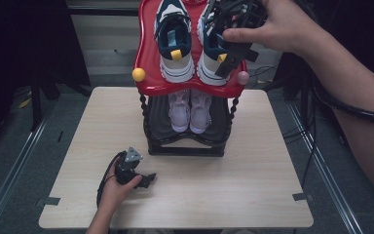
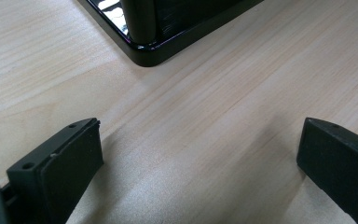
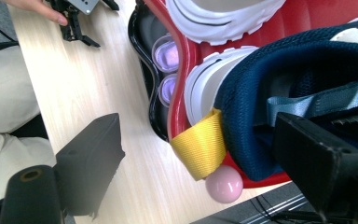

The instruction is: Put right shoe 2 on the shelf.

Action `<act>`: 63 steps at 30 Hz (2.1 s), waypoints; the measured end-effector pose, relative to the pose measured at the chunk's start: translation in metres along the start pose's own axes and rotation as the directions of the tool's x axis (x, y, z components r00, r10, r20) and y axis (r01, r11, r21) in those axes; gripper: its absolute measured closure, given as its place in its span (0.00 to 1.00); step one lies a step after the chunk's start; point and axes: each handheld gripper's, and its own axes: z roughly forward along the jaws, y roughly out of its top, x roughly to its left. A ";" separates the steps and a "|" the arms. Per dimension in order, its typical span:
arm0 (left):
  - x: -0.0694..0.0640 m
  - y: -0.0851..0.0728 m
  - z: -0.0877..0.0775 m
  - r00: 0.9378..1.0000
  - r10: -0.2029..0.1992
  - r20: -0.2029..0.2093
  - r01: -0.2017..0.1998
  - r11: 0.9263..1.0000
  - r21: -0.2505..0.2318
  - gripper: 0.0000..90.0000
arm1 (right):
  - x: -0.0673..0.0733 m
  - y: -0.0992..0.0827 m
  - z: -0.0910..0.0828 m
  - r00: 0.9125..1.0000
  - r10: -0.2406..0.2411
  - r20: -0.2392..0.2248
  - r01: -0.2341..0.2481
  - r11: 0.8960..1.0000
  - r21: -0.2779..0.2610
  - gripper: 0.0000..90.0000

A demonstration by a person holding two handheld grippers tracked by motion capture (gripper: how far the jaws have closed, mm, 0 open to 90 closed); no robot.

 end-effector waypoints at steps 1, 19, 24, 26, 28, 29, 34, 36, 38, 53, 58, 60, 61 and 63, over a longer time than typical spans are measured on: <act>0.000 0.000 0.000 1.000 -0.001 0.001 0.001 1.000 -0.002 0.00 | 0.000 -0.001 -0.001 1.000 0.006 -0.003 -0.006 1.000 -0.001 0.18; 0.000 0.000 0.000 1.000 -0.003 0.003 0.003 1.000 0.000 0.00 | 0.003 -0.017 -0.019 1.000 0.020 0.002 -0.020 0.999 0.049 0.18; 0.000 0.000 0.000 1.000 -0.004 0.006 0.004 1.000 0.000 0.00 | 0.006 -0.029 -0.014 0.999 0.026 -0.020 -0.025 0.997 0.074 0.19; 0.000 0.000 0.000 1.000 -0.004 0.006 0.004 1.000 0.000 0.00 | 0.008 -0.033 -0.014 0.999 0.030 -0.033 -0.028 0.997 0.076 0.20; 0.000 0.000 0.000 1.000 -0.004 0.006 0.004 1.000 0.000 0.00 | 0.009 -0.038 -0.013 0.998 0.039 -0.043 -0.035 0.996 0.085 0.20; 0.000 0.000 0.000 1.000 -0.004 0.006 0.004 1.000 0.000 0.00 | 0.010 -0.040 -0.012 0.998 0.041 -0.046 -0.036 0.995 0.092 0.20; 0.001 0.000 0.000 1.000 -0.001 0.005 0.001 1.000 0.001 0.00 | 0.012 -0.052 -0.007 0.998 0.042 -0.055 -0.035 0.992 0.122 0.21; 0.000 0.000 0.000 1.000 -0.004 0.006 0.004 1.000 0.000 0.00 | 0.013 -0.056 -0.003 0.997 0.044 -0.058 -0.036 0.991 0.125 0.20; 0.000 0.000 0.000 1.000 -0.005 0.006 0.005 1.000 0.001 0.00 | 0.014 -0.060 0.001 0.997 0.044 -0.069 -0.034 0.991 0.130 0.20; 0.000 0.000 0.000 1.000 -0.005 0.007 0.005 1.000 0.001 0.00 | 0.023 -0.096 0.037 0.993 0.058 -0.100 -0.044 0.989 0.144 0.20; 0.000 0.000 0.000 1.000 -0.003 0.006 0.003 1.000 0.001 0.00 | 0.029 -0.107 0.046 0.992 0.063 -0.109 -0.048 0.989 0.137 0.20; 0.001 0.000 0.000 1.000 -0.003 0.008 0.003 1.000 0.003 0.00 | 0.031 -0.112 0.050 0.991 0.068 -0.114 -0.052 0.989 0.135 0.20; 0.001 0.000 0.000 1.000 0.001 0.007 -0.001 1.000 0.004 0.00 | 0.031 -0.115 0.052 0.991 0.066 -0.117 -0.050 0.990 0.130 0.20; 0.000 0.000 0.000 1.000 -0.010 0.008 0.010 1.000 -0.002 0.00 | 0.033 -0.119 0.056 0.991 0.061 -0.118 -0.045 0.991 0.129 0.20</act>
